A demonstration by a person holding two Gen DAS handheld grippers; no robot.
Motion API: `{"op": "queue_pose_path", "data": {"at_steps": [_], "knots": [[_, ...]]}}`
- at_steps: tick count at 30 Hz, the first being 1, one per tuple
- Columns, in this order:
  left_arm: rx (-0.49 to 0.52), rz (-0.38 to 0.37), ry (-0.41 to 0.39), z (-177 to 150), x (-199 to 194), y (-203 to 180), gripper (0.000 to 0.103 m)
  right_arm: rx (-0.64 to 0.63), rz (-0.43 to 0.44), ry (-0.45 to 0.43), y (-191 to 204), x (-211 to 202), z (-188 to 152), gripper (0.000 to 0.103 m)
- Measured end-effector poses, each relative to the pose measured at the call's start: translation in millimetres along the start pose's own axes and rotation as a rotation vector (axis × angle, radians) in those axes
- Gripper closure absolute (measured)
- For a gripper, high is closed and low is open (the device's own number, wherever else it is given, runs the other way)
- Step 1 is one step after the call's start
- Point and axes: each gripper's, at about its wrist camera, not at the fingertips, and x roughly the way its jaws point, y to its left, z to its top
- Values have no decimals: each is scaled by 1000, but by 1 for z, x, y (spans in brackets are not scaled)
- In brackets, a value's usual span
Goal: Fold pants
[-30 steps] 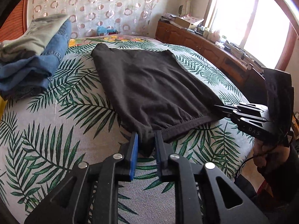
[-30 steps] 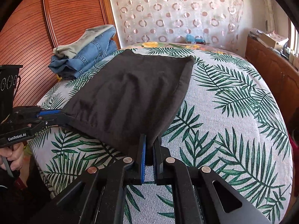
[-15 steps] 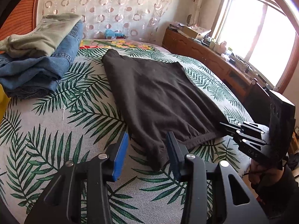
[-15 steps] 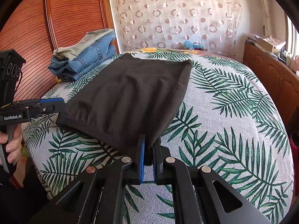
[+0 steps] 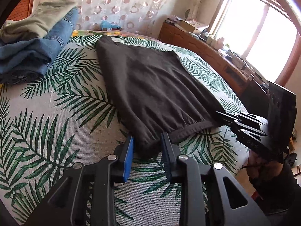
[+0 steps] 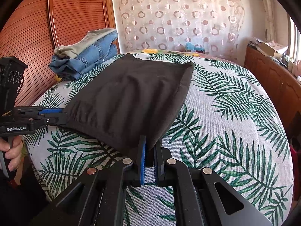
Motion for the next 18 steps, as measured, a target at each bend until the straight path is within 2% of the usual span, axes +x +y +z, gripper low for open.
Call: {"op": "queue_pose_path", "data": {"at_steps": [4,11,18], "knots": [[19,7,-15,1,-3,-5,90,-7,8,27,-1,1,6,97],[55,-35,-72,11,-29,-18,91,-12,27,45,-3,-8,12,98],[98,-53,-121,19,-56,-30,91,1,73,-16,-6,-44,20,98]]}}
